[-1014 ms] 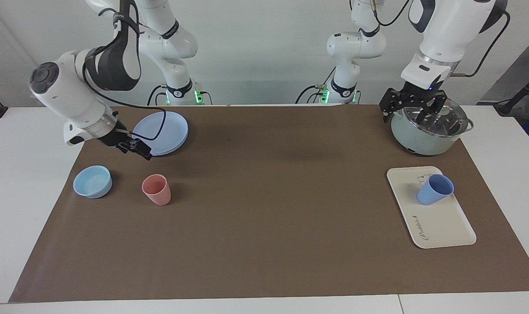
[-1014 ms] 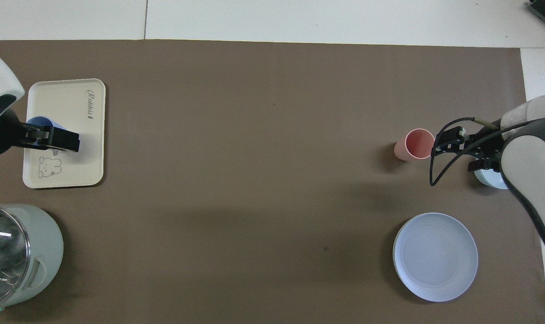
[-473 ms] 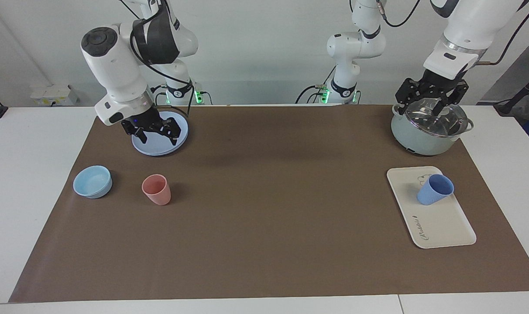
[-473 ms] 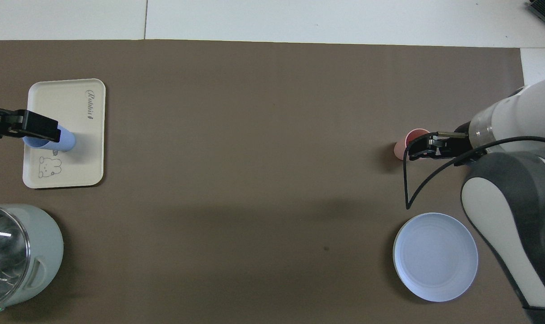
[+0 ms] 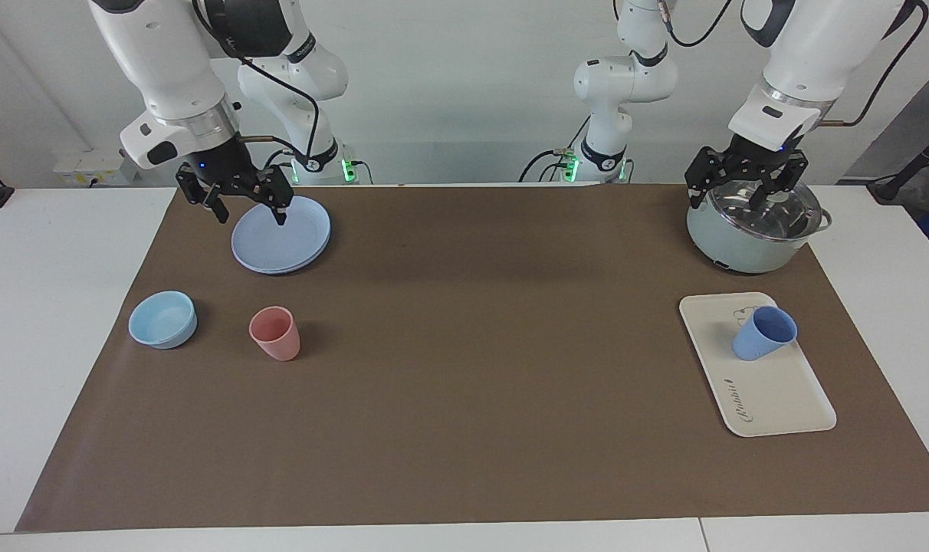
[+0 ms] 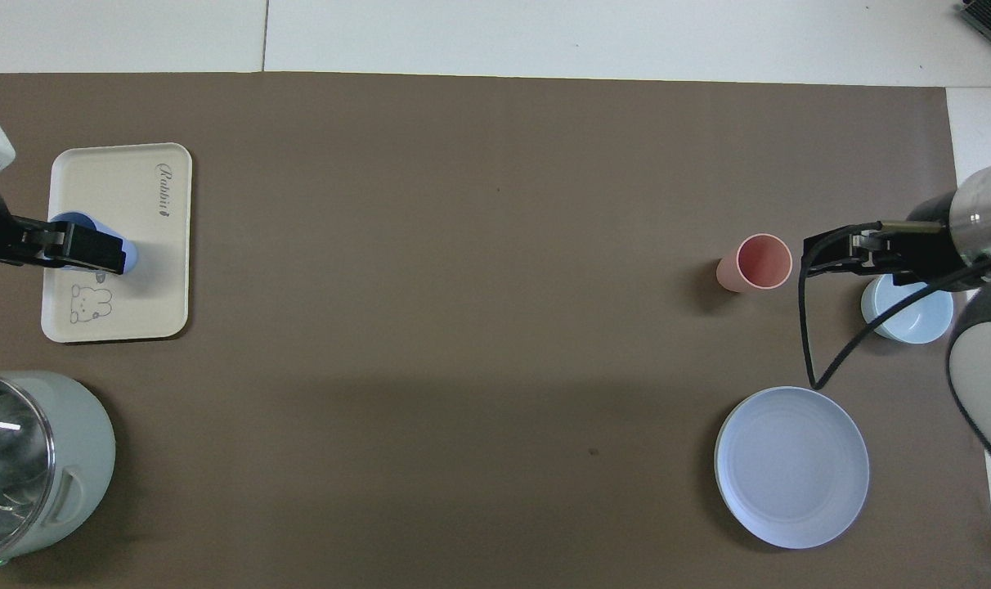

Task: Place cup on tray

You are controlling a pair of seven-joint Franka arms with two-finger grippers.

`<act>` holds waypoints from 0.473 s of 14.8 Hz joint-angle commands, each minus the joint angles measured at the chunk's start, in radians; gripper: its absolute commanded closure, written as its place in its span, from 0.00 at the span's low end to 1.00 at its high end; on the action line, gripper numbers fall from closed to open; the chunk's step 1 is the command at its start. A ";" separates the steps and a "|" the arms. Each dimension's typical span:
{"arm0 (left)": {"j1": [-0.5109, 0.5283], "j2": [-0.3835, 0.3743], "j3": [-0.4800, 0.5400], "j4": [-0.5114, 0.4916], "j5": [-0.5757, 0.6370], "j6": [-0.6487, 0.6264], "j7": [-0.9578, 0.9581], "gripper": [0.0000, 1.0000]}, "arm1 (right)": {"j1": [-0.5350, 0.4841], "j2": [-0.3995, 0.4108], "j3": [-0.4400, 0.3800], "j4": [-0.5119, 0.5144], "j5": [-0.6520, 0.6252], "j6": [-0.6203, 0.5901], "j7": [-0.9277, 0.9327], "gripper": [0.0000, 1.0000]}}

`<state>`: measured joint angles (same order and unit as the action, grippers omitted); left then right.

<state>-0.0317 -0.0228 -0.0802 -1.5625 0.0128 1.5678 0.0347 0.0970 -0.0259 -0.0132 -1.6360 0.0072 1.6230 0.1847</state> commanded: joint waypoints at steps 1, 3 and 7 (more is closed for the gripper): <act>0.003 -0.028 -0.001 -0.027 0.013 -0.009 0.016 0.00 | -0.016 0.040 0.006 0.073 -0.029 -0.055 -0.031 0.00; 0.003 -0.032 -0.001 -0.040 0.013 -0.003 0.013 0.00 | -0.019 0.038 0.006 0.071 -0.030 -0.057 -0.033 0.00; 0.006 -0.037 -0.001 -0.047 0.013 -0.014 0.010 0.00 | -0.020 0.055 0.004 0.105 -0.036 -0.077 -0.073 0.00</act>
<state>-0.0317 -0.0257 -0.0796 -1.5731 0.0128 1.5590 0.0355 0.0879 -0.0020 -0.0141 -1.5839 -0.0029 1.5821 0.1566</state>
